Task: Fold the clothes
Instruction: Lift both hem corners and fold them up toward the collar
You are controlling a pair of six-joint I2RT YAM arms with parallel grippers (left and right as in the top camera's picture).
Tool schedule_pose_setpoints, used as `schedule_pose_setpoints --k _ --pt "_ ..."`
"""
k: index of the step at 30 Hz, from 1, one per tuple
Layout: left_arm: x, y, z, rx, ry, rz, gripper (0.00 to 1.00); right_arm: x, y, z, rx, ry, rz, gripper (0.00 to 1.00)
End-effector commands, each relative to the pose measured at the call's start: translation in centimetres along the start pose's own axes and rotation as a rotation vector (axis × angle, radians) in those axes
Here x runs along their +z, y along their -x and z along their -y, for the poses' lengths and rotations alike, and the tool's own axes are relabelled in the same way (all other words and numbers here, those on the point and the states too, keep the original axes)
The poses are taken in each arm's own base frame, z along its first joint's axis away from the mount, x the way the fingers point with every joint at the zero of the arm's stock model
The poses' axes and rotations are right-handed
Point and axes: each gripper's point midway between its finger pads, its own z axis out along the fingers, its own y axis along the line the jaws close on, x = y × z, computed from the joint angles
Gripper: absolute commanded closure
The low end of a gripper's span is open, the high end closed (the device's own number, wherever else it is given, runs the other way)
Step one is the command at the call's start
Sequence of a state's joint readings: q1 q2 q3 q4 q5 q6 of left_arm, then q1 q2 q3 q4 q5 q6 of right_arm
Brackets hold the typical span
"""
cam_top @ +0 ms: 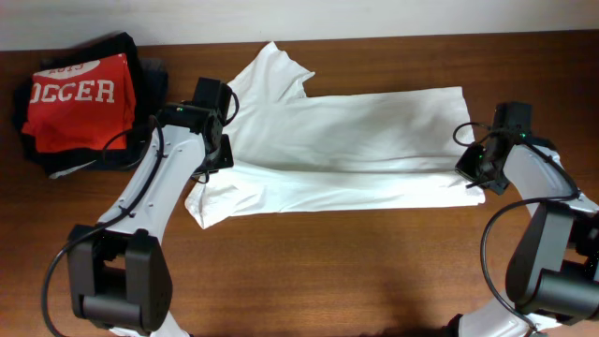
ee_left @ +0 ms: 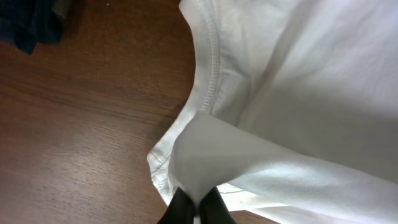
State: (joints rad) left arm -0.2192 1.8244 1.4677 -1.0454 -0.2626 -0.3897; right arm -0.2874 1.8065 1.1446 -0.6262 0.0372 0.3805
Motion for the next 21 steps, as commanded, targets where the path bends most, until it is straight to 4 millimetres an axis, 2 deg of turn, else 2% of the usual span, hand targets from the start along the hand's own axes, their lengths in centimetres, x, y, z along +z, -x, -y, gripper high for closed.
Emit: schedule_pose_setpoints --k 1,8,12,16,18,19,20,21 --pt "0.2 0.6 -0.4 -0.027 0.019 0.016 0.99 1.0 0.6 0.3 -0.003 -0.018 0.004 0.96" --pt "0.3 1.5 0.1 -0.036 0.002 0.053 1.0 1.2 0.9 0.2 -0.003 -0.014 0.014 0.96" --pt "0.4 1.8 1.1 -0.022 -0.052 0.053 0.99 1.2 0.9 0.2 -0.003 -0.014 0.013 0.96" --pt "3.1 1.1 1.6 -0.006 -0.028 -0.006 0.99 1.2 1.0 0.1 -0.002 -0.012 0.018 0.96" --pt "4.0 1.6 1.8 -0.011 -0.025 0.005 1.0 1.2 1.5 -0.7 -0.002 0.029 0.036 0.95" --pt "3.9 2.3 1.9 -0.021 -0.034 0.029 0.99 1.1 1.9 -1.3 -0.002 0.06 0.049 0.91" --pt "3.3 3.3 2.0 -0.032 -0.044 0.057 0.98 0.7 2.7 -1.9 -0.002 0.091 0.071 0.71" --pt "2.4 4.3 2.1 -0.032 -0.054 0.084 0.87 0.0 3.8 -2.3 -0.002 0.102 0.094 0.65"
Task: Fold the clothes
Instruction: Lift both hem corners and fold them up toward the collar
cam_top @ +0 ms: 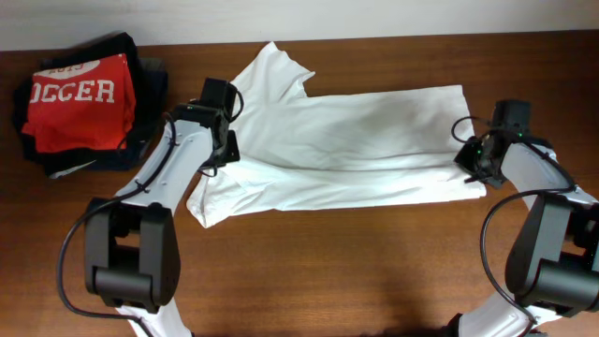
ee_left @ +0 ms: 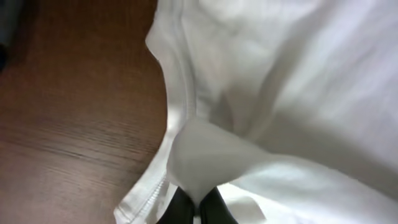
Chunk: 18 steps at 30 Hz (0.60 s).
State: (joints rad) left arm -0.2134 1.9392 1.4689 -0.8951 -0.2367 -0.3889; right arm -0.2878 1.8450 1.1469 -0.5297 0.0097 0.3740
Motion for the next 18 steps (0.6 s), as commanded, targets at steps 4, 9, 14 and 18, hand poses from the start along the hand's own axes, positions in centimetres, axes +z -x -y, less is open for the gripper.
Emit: schedule_pose_setpoints --k 4,9,14,18 --pt "-7.8 7.5 0.4 -0.012 -0.067 0.194 0.01 -5.2 5.9 -4.3 -0.081 0.163 0.082 0.07" --pt "-11.4 2.8 -0.8 -0.012 -0.078 -0.027 1.0 -9.1 2.5 -3.4 -0.098 0.114 -0.135 0.35" --pt "-4.1 -5.2 -0.8 0.029 -0.046 -0.292 0.99 -6.1 -3.3 -0.5 -0.091 0.021 -0.301 0.96" --pt "0.3 -8.6 -0.4 0.031 -0.056 -0.336 0.99 -2.2 -5.5 1.0 -0.098 -0.015 -0.283 0.96"
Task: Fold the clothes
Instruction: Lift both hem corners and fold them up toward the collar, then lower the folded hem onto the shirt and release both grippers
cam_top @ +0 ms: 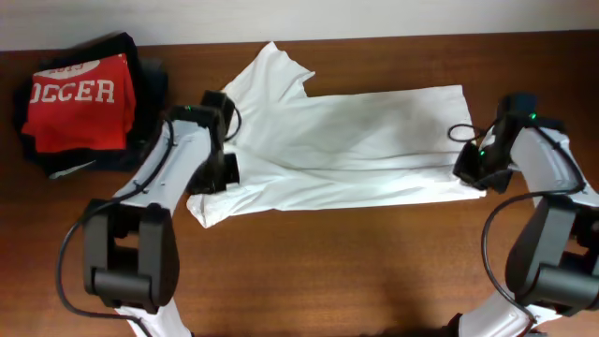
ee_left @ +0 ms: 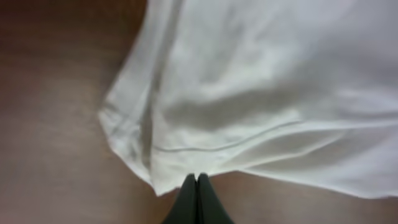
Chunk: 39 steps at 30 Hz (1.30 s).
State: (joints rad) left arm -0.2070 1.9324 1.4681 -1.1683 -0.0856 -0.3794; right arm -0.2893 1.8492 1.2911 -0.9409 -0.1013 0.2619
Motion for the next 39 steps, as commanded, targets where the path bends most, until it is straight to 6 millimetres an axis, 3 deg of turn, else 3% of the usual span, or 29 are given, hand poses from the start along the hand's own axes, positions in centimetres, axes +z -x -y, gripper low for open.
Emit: schedule_pose_setpoints --k 1,6,10,16,21,24,26,28,29,31,33,34,36,39 --pt "2.4 -1.3 0.1 -0.012 -0.018 -0.036 0.99 2.1 -0.5 1.2 -0.001 -0.03 0.023 0.96" --pt "2.7 -0.9 0.2 -0.013 -0.025 -0.016 0.99 3.2 0.1 3.1 -0.015 -0.126 0.087 0.96" --pt "2.9 -0.6 -0.8 -0.013 0.032 0.004 0.99 3.2 0.3 4.2 -0.01 -0.183 0.098 0.96" --pt "6.0 -3.8 -1.7 -0.004 0.064 -0.076 1.0 3.9 -1.1 4.6 -0.01 -0.195 0.059 0.96" --pt "5.6 -7.1 -3.1 0.011 0.12 -0.207 0.99 3.4 -3.1 7.9 0.109 -0.279 -0.02 0.96" --pt "5.4 -7.1 -3.1 0.01 0.119 -0.204 0.99 3.4 -2.8 8.5 0.156 -0.227 -0.021 0.96" --pt "3.8 -5.7 -3.2 0.004 0.113 -0.126 0.99 2.9 -2.0 6.6 0.091 -0.103 -0.025 0.96" --pt "-0.6 -3.4 -2.7 -0.015 0.053 0.03 0.99 0.7 -1.1 3.7 0.022 0.04 -0.011 0.96" --pt "-5.3 -1.9 -1.8 -0.034 -0.055 0.204 1.0 -1.2 -0.6 2.3 -0.016 0.088 0.03 0.96" --pt "-6.9 -0.9 -1.2 -0.039 -0.11 0.285 1.0 -1.5 -0.6 1.3 -0.068 0.103 0.043 0.96" --pt "-6.5 -0.1 -0.8 -0.041 -0.12 0.304 0.99 -0.7 -0.5 0.5 -0.096 0.107 0.054 0.96" --pt "-5.0 0.2 -0.3 -0.038 -0.135 0.29 1.0 0.7 -0.3 -0.1 -0.133 0.099 0.081 0.96" --pt "-1.4 -0.4 0.2 -0.024 -0.111 0.225 1.0 2.6 -0.3 0.5 -0.147 0.043 0.097 0.96" --pt "2.7 -1.0 0.9 -0.004 -0.086 0.161 1.0 3.4 -0.6 0.7 -0.144 0.038 0.074 0.96"
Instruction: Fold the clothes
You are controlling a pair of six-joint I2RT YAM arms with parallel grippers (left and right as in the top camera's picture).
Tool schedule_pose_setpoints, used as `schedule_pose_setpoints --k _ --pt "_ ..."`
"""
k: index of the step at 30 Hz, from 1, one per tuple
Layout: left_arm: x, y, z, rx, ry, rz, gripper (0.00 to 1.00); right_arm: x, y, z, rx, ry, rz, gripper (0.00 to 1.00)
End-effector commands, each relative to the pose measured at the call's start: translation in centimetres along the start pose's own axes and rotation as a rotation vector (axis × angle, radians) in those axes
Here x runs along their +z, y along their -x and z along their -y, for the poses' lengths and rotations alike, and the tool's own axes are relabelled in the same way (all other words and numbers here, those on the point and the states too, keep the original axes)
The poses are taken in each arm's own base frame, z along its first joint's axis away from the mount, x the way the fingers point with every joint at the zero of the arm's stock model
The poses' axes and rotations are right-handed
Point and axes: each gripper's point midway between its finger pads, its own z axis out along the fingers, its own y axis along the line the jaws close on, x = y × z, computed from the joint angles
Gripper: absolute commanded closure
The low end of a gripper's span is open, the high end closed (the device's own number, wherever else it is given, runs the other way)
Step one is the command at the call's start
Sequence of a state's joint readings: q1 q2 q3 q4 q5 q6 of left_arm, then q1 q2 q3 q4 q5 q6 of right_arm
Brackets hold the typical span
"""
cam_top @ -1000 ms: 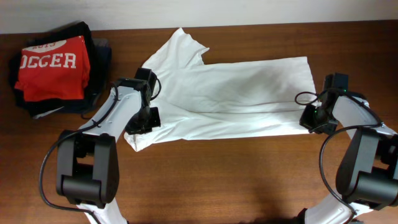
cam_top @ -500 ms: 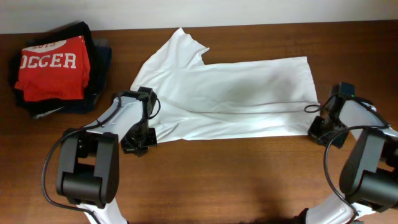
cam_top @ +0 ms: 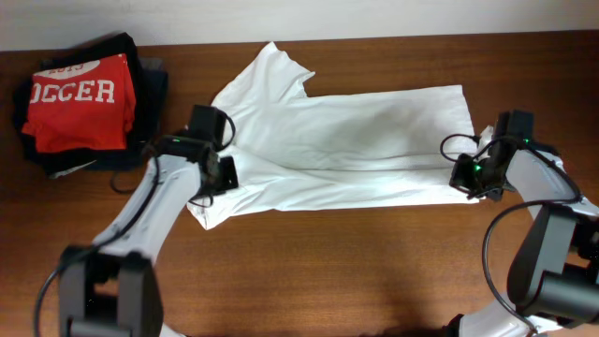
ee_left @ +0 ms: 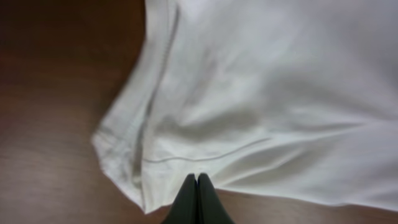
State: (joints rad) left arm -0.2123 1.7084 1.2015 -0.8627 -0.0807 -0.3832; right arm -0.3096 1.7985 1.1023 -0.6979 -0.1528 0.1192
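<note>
A white T-shirt (cam_top: 346, 150) lies folded lengthwise across the table, one sleeve (cam_top: 271, 70) pointing to the far edge and its left corner (cam_top: 208, 208) toward the near side. My left gripper (cam_top: 225, 174) is over the shirt's left end. In the left wrist view it (ee_left: 197, 180) is shut, its tips at the hem of the flat white cloth (ee_left: 267, 93), with no fold rising between them. My right gripper (cam_top: 465, 178) is at the shirt's lower right corner; whether it grips the cloth does not show.
A pile of dark clothes topped by a red printed shirt (cam_top: 80, 94) sits at the far left corner. Bare brown table (cam_top: 356, 271) runs along the near side in front of the shirt. The wall edge is close behind the shirt.
Little has changed. My left arm has shifted slightly and its shut gripper stays at the shirt's left hem. The right gripper stays at the lower right corner. The shirt lies as before.
At first my left gripper was shut on a raised fold of white cloth near the shirt's left end, and it still held it a moment later. Then the cloth lay flat with the fingers shut and empty, as now. The right gripper stayed at the right edge.
</note>
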Motion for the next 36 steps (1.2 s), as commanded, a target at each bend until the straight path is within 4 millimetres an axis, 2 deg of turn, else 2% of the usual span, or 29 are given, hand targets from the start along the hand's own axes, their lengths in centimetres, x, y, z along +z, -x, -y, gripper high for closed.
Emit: schedule_pose_setpoints --k 1,4,8,10,12,15,18,21,23,25,26,27,28,29,31,32,33,34,36 --pt "4.4 -2.6 0.1 0.017 0.023 -0.099 1.0 1.2 -0.7 0.7 -0.008 -0.03 -0.034 0.96" --pt "5.3 -2.6 0.1 0.017 0.031 -0.105 1.0 2.5 -0.8 0.9 -0.007 -0.03 -0.036 0.95" --pt "6.2 -2.2 0.2 0.014 0.021 -0.065 1.0 4.7 -2.3 1.4 -0.002 -0.038 -0.076 0.96" --pt "6.7 -3.3 -0.2 0.017 0.032 -0.09 0.99 4.7 -2.8 2.3 0.0 -0.083 -0.095 0.96" --pt "7.5 -5.7 -1.1 0.022 0.057 -0.15 0.99 4.5 -3.5 2.9 0.006 -0.117 -0.119 0.96" --pt "8.4 -8.1 -2.7 0.031 0.114 -0.199 0.99 4.3 -4.1 4.0 0.006 -0.178 -0.147 0.96" --pt "8.2 -9.2 -3.1 0.03 0.125 -0.237 0.99 3.7 -5.0 5.5 0.052 -0.276 -0.176 0.96" --pt "7.5 -11.6 -3.0 0.024 0.103 -0.348 1.0 3.0 -5.5 5.6 0.057 -0.287 -0.212 0.96" --pt "7.2 -12.1 -3.2 0.025 0.112 -0.369 1.0 2.1 -4.8 5.3 0.057 -0.287 -0.216 0.96" --pt "6.2 -10.4 -3.0 0.023 0.104 -0.298 1.0 0.8 -2.9 4.5 0.056 -0.26 -0.188 0.96" --pt "4.9 -7.9 -3.2 0.018 0.122 -0.205 1.0 0.2 -1.5 3.5 0.058 -0.217 -0.157 0.96" --pt "2.9 -4.6 -3.0 0.003 0.119 -0.095 0.99 -0.6 -0.2 2.4 0.059 -0.165 -0.131 0.96" --pt "-0.2 -1.1 -2.0 -0.015 0.071 0.021 1.0 -1.7 1.4 0.8 0.035 -0.091 -0.104 0.96" --pt "-2.0 0.7 -1.4 -0.024 0.044 0.086 1.0 -2.9 2.6 -0.3 -0.004 -0.042 -0.085 0.96" --pt "-8.2 4.9 -0.2 -0.047 -0.031 0.271 0.99 -7.0 4.9 -1.8 -0.059 -0.022 -0.043 0.96" --pt "-10.9 6.2 -0.1 -0.058 -0.061 0.344 1.0 -8.9 5.6 -3.3 -0.083 0.018 -0.031 0.96" --pt "-12.3 6.8 0.1 -0.063 -0.077 0.384 0.99 -10.3 5.6 -5.6 -0.158 0.102 -0.028 0.96" --pt "-12.9 7.0 0.1 -0.065 -0.084 0.402 1.0 -11.3 5.2 -8.4 -0.27 0.191 -0.032 0.96" --pt "-12.1 7.0 -0.4 -0.075 -0.069 0.38 1.0 -10.9 2.9 -12.6 -0.494 0.251 -0.074 0.96"
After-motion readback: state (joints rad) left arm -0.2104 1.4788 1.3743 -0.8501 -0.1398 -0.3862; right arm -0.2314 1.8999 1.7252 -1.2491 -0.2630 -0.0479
